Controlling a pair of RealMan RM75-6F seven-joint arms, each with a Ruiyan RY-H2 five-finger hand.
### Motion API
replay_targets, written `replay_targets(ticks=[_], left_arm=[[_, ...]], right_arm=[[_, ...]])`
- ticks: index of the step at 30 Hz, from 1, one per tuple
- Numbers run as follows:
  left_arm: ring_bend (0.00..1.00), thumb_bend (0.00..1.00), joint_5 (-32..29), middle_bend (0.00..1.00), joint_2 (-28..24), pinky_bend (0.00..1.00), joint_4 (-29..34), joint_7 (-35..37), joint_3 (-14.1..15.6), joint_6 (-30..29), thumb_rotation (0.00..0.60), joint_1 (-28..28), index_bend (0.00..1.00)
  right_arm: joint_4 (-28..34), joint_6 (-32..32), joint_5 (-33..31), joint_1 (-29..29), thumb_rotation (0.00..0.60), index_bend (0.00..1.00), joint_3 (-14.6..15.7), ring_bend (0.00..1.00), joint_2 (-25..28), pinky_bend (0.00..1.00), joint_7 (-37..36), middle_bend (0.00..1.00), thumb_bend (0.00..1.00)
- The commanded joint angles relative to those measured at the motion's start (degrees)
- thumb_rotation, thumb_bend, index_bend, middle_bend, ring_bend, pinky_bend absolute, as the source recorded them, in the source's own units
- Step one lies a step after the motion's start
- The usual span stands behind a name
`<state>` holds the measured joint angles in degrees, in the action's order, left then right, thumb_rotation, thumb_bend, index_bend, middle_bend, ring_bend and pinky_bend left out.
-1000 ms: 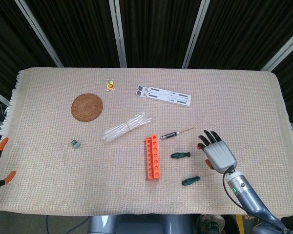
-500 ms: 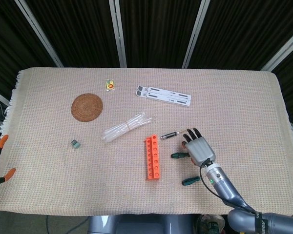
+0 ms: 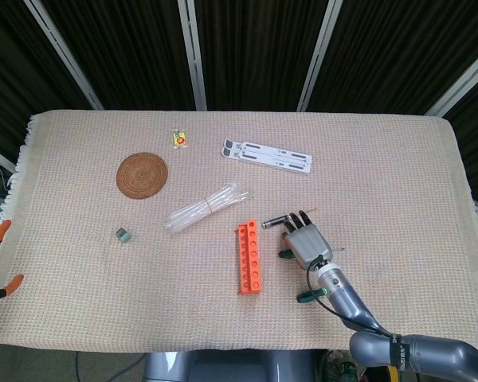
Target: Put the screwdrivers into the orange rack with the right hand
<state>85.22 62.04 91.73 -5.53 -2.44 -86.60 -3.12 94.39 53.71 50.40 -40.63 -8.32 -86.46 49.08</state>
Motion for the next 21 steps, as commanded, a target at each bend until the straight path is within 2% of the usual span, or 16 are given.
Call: replay_targets(ticks=[1, 9, 21], left_arm=[[0.00, 0.20, -0.1, 0.00, 0.0, 0.00, -0.1, 0.1, -0.1, 0.0, 0.600, 0.0, 0.00], [0.00, 0.20, -0.2, 0.00, 0.1, 0.00, -0.3, 0.2, 0.0, 0.3, 0.600, -0.2, 0.00], [0.00, 0.20, -0.2, 0.00, 0.1, 0.00, -0.2, 0.3, -0.1, 0.4, 0.600, -0.3, 0.00]], right_arm=[[-1.0, 0.0, -1.3, -0.9, 0.600, 0.43, 0.4, 0.00, -0.8, 0.04, -0.3, 0.15, 0.25], [-3.2, 0.4, -3.6, -2.2, 0.600, 0.44, 1.6, 0.00, -2.3, 0.01, -1.2, 0.15, 0.25], [-3.6, 1.0, -3.5, -3.0, 0.600, 0.47, 3.0, 0.00, -2.8, 0.00, -3.3, 0.15, 0.27]])
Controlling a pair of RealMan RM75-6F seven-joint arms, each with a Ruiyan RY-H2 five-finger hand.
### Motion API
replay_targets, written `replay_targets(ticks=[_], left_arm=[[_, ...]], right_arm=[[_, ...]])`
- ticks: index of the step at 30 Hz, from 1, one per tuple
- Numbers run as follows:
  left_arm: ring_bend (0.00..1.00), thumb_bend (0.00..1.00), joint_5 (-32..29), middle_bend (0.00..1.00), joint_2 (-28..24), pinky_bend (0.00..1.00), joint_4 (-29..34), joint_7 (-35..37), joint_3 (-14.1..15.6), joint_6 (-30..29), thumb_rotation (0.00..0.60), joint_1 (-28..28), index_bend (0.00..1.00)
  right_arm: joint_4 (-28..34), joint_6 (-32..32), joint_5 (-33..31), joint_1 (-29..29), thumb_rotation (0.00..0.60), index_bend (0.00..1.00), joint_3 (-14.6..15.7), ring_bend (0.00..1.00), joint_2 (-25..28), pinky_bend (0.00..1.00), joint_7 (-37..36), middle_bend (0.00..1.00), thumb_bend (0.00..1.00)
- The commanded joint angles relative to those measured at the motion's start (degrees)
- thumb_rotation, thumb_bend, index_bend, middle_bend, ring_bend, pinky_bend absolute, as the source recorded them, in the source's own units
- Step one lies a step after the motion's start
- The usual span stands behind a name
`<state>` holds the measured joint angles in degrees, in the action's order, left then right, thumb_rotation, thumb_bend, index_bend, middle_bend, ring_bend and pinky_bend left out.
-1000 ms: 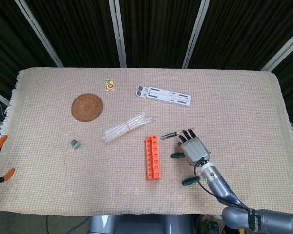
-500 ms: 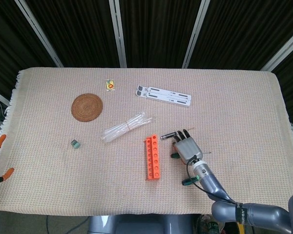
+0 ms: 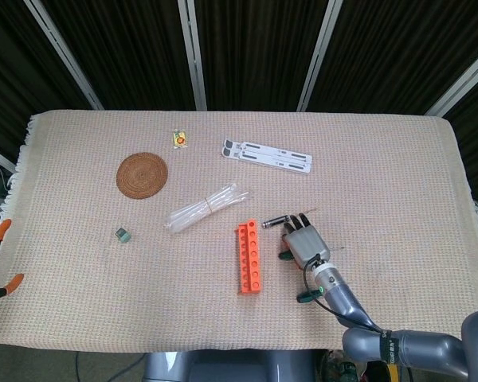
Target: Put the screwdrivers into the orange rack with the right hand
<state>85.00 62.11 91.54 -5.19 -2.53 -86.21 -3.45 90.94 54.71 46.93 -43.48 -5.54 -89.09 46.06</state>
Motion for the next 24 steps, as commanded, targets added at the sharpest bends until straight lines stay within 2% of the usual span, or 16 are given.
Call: replay_targets(ticks=[1, 11, 16, 19, 24], left_arm=[[0.00, 0.20, -0.1, 0.00, 0.0, 0.00, 0.0, 0.0, 0.0, 0.1, 0.600, 0.0, 0.00], [0.00, 0.20, -0.4, 0.00, 0.0, 0.00, -0.3, 0.5, 0.1, 0.0, 0.600, 0.3, 0.00], [0.00, 0.20, -0.2, 0.00, 0.0, 0.00, -0.4, 0.6, 0.1, -0.2, 0.600, 0.2, 0.00], [0.00, 0.20, -0.1, 0.00, -0.1, 0.00, -0.3, 0.5, 0.1, -0.3, 0.600, 0.2, 0.00], [0.00, 0.20, 0.2, 0.00, -0.1, 0.00, 0.2, 0.2, 0.2, -0.3, 0.600, 0.2, 0.00]], right_arm=[[-0.2, 0.0, 0.0, -0.2, 0.600, 0.47, 0.3, 0.00, -0.2, 0.00, -0.5, 0.15, 0.27], [-1.2, 0.1, 0.2, -0.5, 0.600, 0.53, 1.0, 0.00, -0.7, 0.00, -2.9, 0.16, 0.35], [0.7, 0.1, 1.1, -0.2, 0.600, 0.57, 0.2, 0.00, 0.8, 0.00, -6.3, 0.18, 0.37], [3.4, -0.3, 2.2, 0.3, 0.600, 0.58, -1.1, 0.00, 3.1, 0.00, -10.2, 0.18, 0.38], [9.5, -5.4, 2.2, 1.5, 0.600, 0.61, -5.1, 0.00, 9.2, 0.00, -22.6, 0.20, 0.39]])
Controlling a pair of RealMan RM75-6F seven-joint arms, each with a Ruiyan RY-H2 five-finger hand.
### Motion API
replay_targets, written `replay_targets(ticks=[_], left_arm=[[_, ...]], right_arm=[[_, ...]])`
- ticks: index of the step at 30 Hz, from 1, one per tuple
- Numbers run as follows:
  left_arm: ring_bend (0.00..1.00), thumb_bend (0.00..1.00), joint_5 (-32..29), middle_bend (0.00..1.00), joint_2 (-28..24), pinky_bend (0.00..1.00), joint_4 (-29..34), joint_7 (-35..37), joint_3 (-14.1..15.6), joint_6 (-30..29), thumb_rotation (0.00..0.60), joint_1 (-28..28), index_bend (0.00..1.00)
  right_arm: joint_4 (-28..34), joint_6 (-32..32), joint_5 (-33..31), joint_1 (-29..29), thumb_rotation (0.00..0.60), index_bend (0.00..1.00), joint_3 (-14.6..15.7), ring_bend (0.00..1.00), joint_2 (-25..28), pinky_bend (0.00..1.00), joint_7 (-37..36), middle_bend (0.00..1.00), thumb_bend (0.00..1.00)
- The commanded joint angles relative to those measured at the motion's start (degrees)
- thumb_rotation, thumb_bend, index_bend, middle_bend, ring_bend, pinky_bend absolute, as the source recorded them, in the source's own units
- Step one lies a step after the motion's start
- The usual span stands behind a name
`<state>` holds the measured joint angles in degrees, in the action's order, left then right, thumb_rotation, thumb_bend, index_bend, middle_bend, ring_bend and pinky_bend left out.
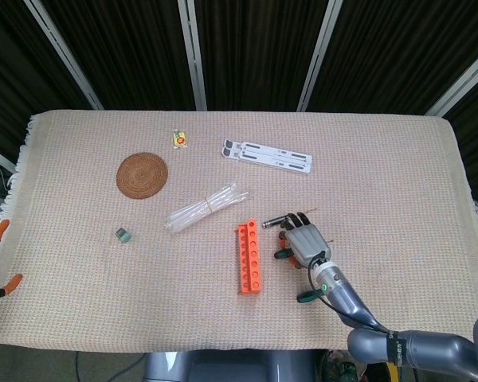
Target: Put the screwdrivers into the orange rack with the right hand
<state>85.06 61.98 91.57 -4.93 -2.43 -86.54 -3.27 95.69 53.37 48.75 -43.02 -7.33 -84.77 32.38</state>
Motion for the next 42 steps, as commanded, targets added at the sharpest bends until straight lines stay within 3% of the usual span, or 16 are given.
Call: replay_targets(ticks=[1, 6, 11, 20, 29, 36, 42], left_arm=[[0.00, 0.20, 0.2, 0.00, 0.0, 0.00, 0.3, -0.2, 0.1, 0.0, 0.600, -0.1, 0.00], [0.00, 0.20, 0.5, 0.00, -0.1, 0.00, 1.1, -0.9, 0.3, 0.0, 0.600, -0.1, 0.00], [0.00, 0.20, 0.7, 0.00, -0.2, 0.00, 1.9, -1.6, 0.6, 0.1, 0.600, 0.0, 0.00], [0.00, 0.20, 0.5, 0.00, -0.5, 0.00, 3.0, -2.6, 1.1, 0.5, 0.600, 0.2, 0.00], [0.00, 0.20, 0.5, 0.00, -0.5, 0.00, 3.6, -3.3, 1.4, 1.1, 0.600, 0.1, 0.00], [0.00, 0.20, 0.6, 0.00, -0.7, 0.00, 3.9, -3.6, 1.3, 1.0, 0.600, 0.1, 0.00], [0.00, 0.20, 0.5, 0.00, -0.7, 0.00, 4.2, -3.8, 1.2, 1.2, 0.600, -0.2, 0.00]], right_arm=[[5.7, -5.5, 0.6, 1.3, 0.600, 0.61, -4.2, 0.00, 6.1, 0.00, -11.8, 0.20, 0.39], [10.1, -15.1, 2.4, 4.2, 0.600, 0.61, -11.0, 0.00, 12.8, 0.00, -32.6, 0.20, 0.39], [10.2, -25.2, 8.6, 7.2, 0.600, 0.62, -16.5, 0.00, 15.9, 0.00, -50.6, 0.20, 0.40], [10.3, -32.4, 22.7, 12.1, 0.600, 0.63, -23.5, 0.00, 16.0, 0.00, -72.1, 0.20, 0.42], [10.1, -29.6, 34.0, 13.7, 0.600, 0.63, -24.1, 0.00, 16.2, 0.00, -87.8, 0.20, 0.43], [7.8, -23.0, 42.1, 12.5, 0.600, 0.63, -20.4, 0.00, 17.8, 0.00, -97.8, 0.20, 0.44], [7.6, -18.8, 45.4, 10.9, 0.600, 0.63, -17.8, 0.00, 19.9, 0.00, -103.2, 0.20, 0.44]])
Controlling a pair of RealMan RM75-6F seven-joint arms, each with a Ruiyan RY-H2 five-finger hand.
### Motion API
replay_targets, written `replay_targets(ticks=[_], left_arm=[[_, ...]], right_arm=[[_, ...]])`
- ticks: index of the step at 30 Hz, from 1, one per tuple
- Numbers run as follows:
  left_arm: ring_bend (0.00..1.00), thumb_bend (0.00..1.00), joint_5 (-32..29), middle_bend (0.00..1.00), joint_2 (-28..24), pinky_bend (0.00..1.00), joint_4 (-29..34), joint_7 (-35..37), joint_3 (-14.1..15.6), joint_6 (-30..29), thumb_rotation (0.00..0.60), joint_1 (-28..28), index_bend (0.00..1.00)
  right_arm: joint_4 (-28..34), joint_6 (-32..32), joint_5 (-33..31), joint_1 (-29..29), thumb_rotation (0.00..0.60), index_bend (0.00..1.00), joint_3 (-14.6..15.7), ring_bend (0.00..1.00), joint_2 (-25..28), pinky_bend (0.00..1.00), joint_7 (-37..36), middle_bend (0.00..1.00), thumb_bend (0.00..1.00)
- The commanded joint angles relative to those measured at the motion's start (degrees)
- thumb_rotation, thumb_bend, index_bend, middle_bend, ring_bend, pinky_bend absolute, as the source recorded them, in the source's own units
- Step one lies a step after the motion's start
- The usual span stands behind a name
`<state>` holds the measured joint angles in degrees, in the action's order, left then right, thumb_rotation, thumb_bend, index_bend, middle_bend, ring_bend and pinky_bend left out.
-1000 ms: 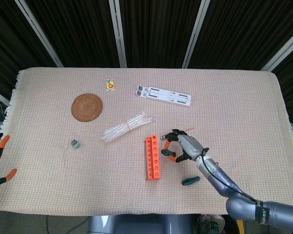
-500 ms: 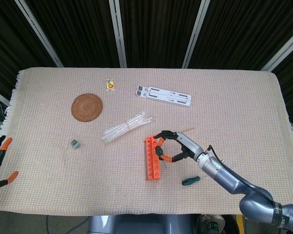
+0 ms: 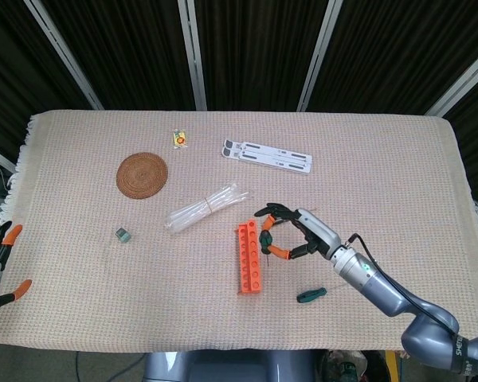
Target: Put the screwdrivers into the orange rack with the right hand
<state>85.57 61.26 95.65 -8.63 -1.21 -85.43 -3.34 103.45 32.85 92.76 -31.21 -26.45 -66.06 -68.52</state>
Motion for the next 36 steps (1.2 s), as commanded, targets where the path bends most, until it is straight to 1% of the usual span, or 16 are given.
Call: replay_targets(ticks=[1, 4, 9, 14, 25, 36], left_arm=[[0.00, 0.20, 0.1, 0.00, 0.0, 0.00, 0.2, -0.1, 0.0, 0.2, 0.600, -0.2, 0.00], [0.00, 0.20, 0.3, 0.00, 0.1, 0.00, 0.3, -0.2, 0.0, 0.3, 0.600, -0.3, 0.00], [0.00, 0.20, -1.0, 0.00, 0.0, 0.00, 0.2, -0.1, -0.3, 1.3, 0.600, -0.6, 0.00], [0.00, 0.20, -0.9, 0.00, 0.1, 0.00, 0.2, -0.1, -0.2, 1.4, 0.600, -0.7, 0.00], [0.00, 0.20, -0.9, 0.00, -0.1, 0.00, 0.0, 0.1, -0.2, 0.8, 0.600, -0.5, 0.00], [0.00, 0.20, -0.8, 0.00, -0.1, 0.00, 0.1, 0.1, -0.2, 0.7, 0.600, -0.5, 0.00]], right_arm=[[-0.1, 2.6, 1.8, -1.2, 0.600, 0.63, 1.8, 0.00, 1.6, 0.00, -3.3, 0.20, 0.44], [0.0, 4.6, 2.7, -2.1, 0.600, 0.63, 3.3, 0.00, 2.4, 0.00, -5.7, 0.20, 0.44], [-0.2, 8.0, 3.3, -4.0, 0.600, 0.63, 6.5, 0.00, 2.8, 0.00, -9.6, 0.20, 0.44], [-0.7, 10.6, 3.8, -5.8, 0.600, 0.64, 9.3, 0.00, 2.2, 0.00, -11.1, 0.20, 0.44], [-3.2, 13.2, 0.7, -8.1, 0.600, 0.64, 13.7, 0.00, -1.3, 0.00, -7.7, 0.20, 0.44], [-3.3, 14.7, -0.7, -9.8, 0.600, 0.64, 16.2, 0.00, -1.7, 0.00, -7.0, 0.20, 0.44]])
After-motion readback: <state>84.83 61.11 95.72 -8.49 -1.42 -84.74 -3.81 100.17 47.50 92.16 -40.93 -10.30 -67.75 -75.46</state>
